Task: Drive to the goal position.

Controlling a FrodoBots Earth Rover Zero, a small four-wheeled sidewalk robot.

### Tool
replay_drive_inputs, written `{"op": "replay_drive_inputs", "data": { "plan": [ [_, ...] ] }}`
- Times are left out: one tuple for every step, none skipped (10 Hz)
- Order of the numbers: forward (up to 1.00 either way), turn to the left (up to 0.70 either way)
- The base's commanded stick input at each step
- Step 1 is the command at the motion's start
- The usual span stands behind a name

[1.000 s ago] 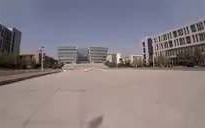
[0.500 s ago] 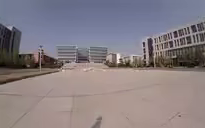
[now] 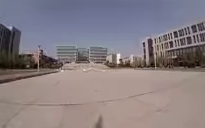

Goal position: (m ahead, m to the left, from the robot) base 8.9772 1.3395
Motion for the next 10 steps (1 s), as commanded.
{"op": "replay_drive_inputs", "data": {
  "plan": [
    [1.00, 0.22],
    [1.00, 0.01],
    [1.00, 0.01],
    [1.00, 0.01],
    [1.00, 0.01],
    [1.00, 0.01],
    [1.00, 0.01],
    [1.00, 0.01],
    [1.00, 0.01],
    [1.00, 0.01]
  ]
}}
